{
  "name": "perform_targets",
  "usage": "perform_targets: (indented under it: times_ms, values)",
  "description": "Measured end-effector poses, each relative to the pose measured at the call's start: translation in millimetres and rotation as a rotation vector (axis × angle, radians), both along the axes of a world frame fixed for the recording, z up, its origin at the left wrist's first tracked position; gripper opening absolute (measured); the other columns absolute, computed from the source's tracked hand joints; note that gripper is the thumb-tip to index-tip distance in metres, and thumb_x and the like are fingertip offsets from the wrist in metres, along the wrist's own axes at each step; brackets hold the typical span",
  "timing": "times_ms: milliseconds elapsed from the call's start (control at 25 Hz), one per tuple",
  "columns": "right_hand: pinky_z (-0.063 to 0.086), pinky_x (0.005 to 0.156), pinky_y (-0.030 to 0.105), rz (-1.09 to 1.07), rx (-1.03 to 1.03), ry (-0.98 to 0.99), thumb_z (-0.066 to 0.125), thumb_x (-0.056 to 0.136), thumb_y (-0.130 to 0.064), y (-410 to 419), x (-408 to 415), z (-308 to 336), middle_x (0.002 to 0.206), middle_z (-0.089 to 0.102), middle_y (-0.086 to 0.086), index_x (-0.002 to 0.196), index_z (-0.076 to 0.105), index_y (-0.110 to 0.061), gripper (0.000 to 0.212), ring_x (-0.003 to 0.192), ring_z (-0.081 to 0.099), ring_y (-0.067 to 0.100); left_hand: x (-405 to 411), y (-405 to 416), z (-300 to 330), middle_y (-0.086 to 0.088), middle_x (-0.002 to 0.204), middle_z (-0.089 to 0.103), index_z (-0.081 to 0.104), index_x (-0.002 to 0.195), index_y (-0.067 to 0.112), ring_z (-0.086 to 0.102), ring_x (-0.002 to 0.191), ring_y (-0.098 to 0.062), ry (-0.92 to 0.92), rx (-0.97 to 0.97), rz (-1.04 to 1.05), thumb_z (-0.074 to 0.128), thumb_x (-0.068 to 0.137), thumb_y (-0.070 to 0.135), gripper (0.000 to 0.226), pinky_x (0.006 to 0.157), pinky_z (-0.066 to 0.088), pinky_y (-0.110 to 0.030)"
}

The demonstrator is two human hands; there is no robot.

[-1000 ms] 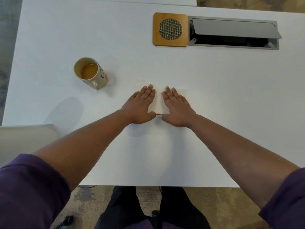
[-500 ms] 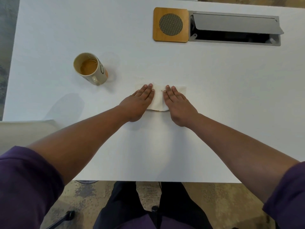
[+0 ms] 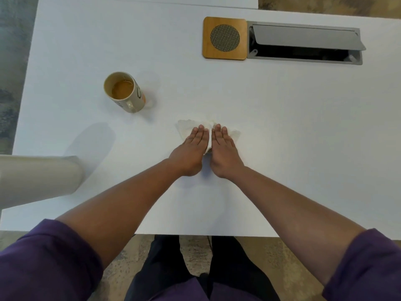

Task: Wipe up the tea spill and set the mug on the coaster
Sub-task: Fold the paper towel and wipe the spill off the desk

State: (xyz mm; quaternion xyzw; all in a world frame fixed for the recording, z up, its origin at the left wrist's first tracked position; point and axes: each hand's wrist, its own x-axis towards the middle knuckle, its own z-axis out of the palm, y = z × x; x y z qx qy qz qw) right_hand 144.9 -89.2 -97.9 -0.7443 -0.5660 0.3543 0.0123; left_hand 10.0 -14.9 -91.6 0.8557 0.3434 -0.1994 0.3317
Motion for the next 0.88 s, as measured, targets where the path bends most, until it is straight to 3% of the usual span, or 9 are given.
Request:
perform_targets:
  times_ms: [160,280,360,440,560,640,720,800,880]
  values:
    - [-0.004,0.125,0.039,-0.098,-0.011,0.078,0.042,0.102,-0.019,2.2,-5.2,2.1,0.168,-0.013,0.007,0.159,-0.007,-0.011,0.075,0.154,-0.015,0.023,6.8,-7.7,7.2,-0.008,0.17,-0.017,-0.012,0.16,0.007,-0.017,0.157,-0.022,-0.104,-0.204,0.158,0.037,0.097,-0.001,0.08,0.126,-0.003,-0.031]
    - [0.0,0.126,0.04,-0.221,0.059,0.31,0.036,0.101,-0.008,2.2,-10.8,8.0,0.169,-0.003,0.006,0.161,0.005,-0.014,0.068,0.156,-0.009,0.022,6.6,-10.5,14.4,-0.003,0.171,-0.015,-0.014,0.161,0.015,-0.015,0.157,-0.017,-0.229,-0.406,0.331,0.039,0.098,-0.005,0.084,0.124,-0.004,-0.029]
    - [0.015,0.126,0.038,-0.421,0.099,0.598,0.034,0.097,0.0,0.8,-15.9,15.7,0.169,0.015,0.002,0.16,0.017,-0.02,0.068,0.155,0.009,0.017,3.9,-11.9,21.3,0.003,0.172,-0.009,-0.012,0.162,0.027,-0.005,0.158,-0.014,-0.319,-0.545,0.46,0.037,0.097,-0.008,0.089,0.127,0.01,-0.034]
    - [0.041,0.112,0.025,-0.675,0.116,0.867,0.036,0.092,-0.005,0.9,-21.8,22.8,0.155,0.044,-0.009,0.157,0.031,-0.028,0.069,0.141,0.041,0.002,4.9,-14.4,28.3,0.007,0.172,0.003,-0.006,0.162,0.036,0.01,0.157,-0.013,-0.403,-0.643,0.585,0.034,0.095,-0.005,0.089,0.124,0.023,-0.033]
    - [0.047,0.092,0.013,-0.983,0.145,1.192,0.043,0.09,-0.024,5.6,-34.7,30.6,0.134,0.058,-0.026,0.148,0.048,-0.028,0.058,0.12,0.053,-0.014,17.1,-26.3,34.7,0.017,0.164,0.03,0.016,0.154,0.047,0.027,0.151,-0.006,-0.569,-0.769,0.783,0.024,0.11,0.019,0.053,0.127,0.019,-0.034]
    - [0.042,0.103,0.02,-1.121,0.172,1.366,0.055,0.093,-0.035,10.5,-38.0,30.9,0.133,0.064,-0.019,0.132,0.063,-0.029,0.04,0.124,0.054,-0.007,24.6,-33.0,34.7,0.016,0.164,0.032,0.023,0.158,0.035,0.027,0.151,-0.002,-0.659,-0.842,0.914,0.019,0.113,0.029,0.046,0.128,0.018,-0.035]
    - [0.04,0.109,0.027,-1.22,0.186,1.464,0.069,0.09,-0.039,14.2,-35.9,32.7,0.129,0.069,-0.01,0.126,0.068,-0.023,0.039,0.125,0.058,0.002,26.9,-35.3,34.1,0.012,0.169,0.016,0.012,0.163,0.023,0.013,0.155,-0.002,-0.685,-0.814,0.89,0.02,0.112,0.026,0.052,0.128,0.013,-0.032]
    - [0.047,0.103,0.027,-1.266,0.209,1.484,0.072,0.091,-0.033,14.6,-28.6,35.6,0.127,0.071,-0.007,0.131,0.065,-0.02,0.043,0.122,0.062,0.007,26.5,-34.9,32.4,0.013,0.171,0.005,0.003,0.164,0.025,0.004,0.154,0.0,-0.68,-0.744,0.815,0.026,0.105,0.025,0.063,0.127,0.01,-0.026]
    - [0.056,0.092,0.032,-1.269,0.21,1.419,0.062,0.098,-0.017,15.1,-16.6,36.3,0.123,0.073,-0.001,0.132,0.063,-0.016,0.034,0.115,0.068,0.015,22.4,-32.8,29.5,0.013,0.17,0.007,0.0,0.163,0.026,0.011,0.151,0.003,-0.71,-0.724,0.81,0.03,0.099,0.021,0.071,0.123,0.018,-0.019]
